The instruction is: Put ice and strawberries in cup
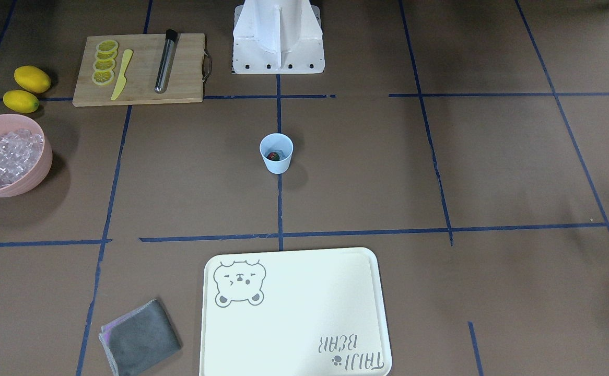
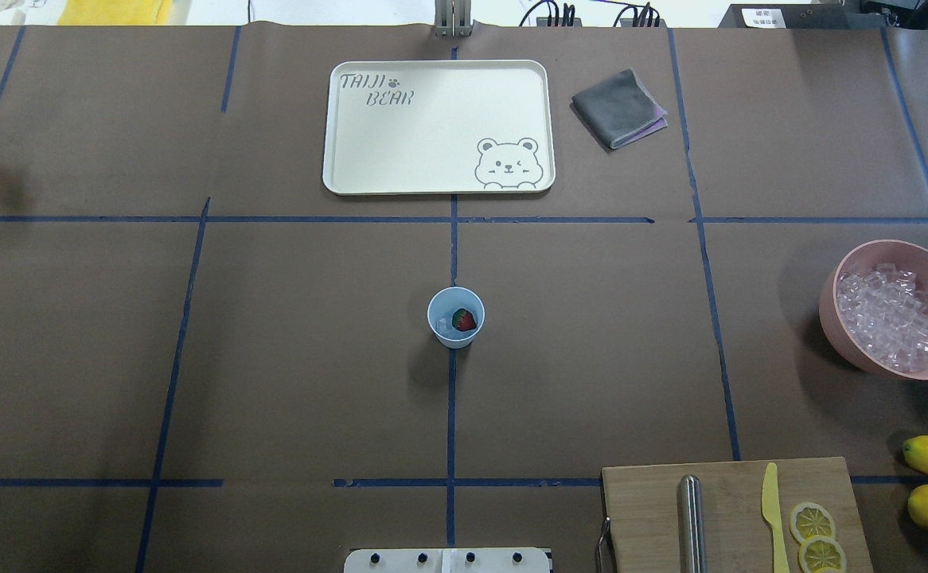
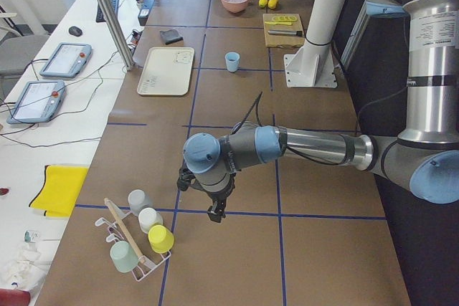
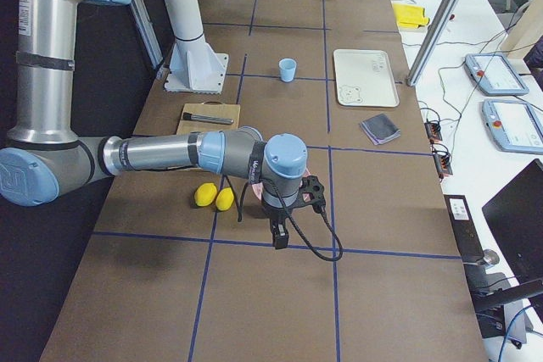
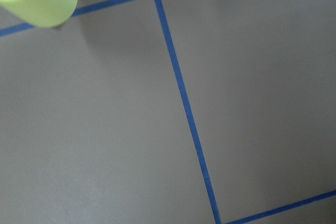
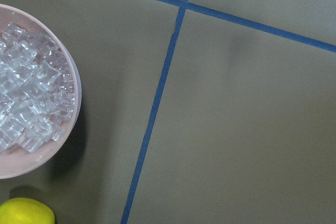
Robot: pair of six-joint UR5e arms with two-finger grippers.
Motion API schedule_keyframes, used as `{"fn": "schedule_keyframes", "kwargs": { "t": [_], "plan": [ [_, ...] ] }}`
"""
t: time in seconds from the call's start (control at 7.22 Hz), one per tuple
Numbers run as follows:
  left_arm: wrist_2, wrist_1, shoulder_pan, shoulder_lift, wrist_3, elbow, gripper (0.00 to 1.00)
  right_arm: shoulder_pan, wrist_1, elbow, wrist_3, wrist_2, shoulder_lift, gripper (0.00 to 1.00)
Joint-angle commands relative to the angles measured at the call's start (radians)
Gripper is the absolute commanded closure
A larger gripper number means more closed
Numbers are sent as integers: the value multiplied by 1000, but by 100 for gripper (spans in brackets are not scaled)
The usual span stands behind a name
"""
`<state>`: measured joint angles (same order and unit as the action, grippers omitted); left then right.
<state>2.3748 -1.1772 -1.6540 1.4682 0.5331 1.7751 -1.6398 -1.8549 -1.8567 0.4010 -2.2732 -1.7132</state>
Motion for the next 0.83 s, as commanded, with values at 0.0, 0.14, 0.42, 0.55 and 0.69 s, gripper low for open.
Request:
{"fn": "schedule_keyframes", "kwargs": {
  "t": [0.0,0.14,0.42,0.55,0.69],
  "plan": [
    [-3,-2,-7,-54,4,21,0,0,-1,2,-1,-3,-2,0],
    [-2,-5,-6,-75,-4,12,0,0,-1,4,-1,-8,-3,0],
    [20,-53,-6,-74,-2,7,0,0,-1,4,-1,-12,-3,0],
    [30,-55,-6,-68,-8,1,0,0,0,7,1,-11,-5,0],
    [29,-55,-6,-59,-122,24,0,0,0,7,1,-11,-8,0]
  ]
}}
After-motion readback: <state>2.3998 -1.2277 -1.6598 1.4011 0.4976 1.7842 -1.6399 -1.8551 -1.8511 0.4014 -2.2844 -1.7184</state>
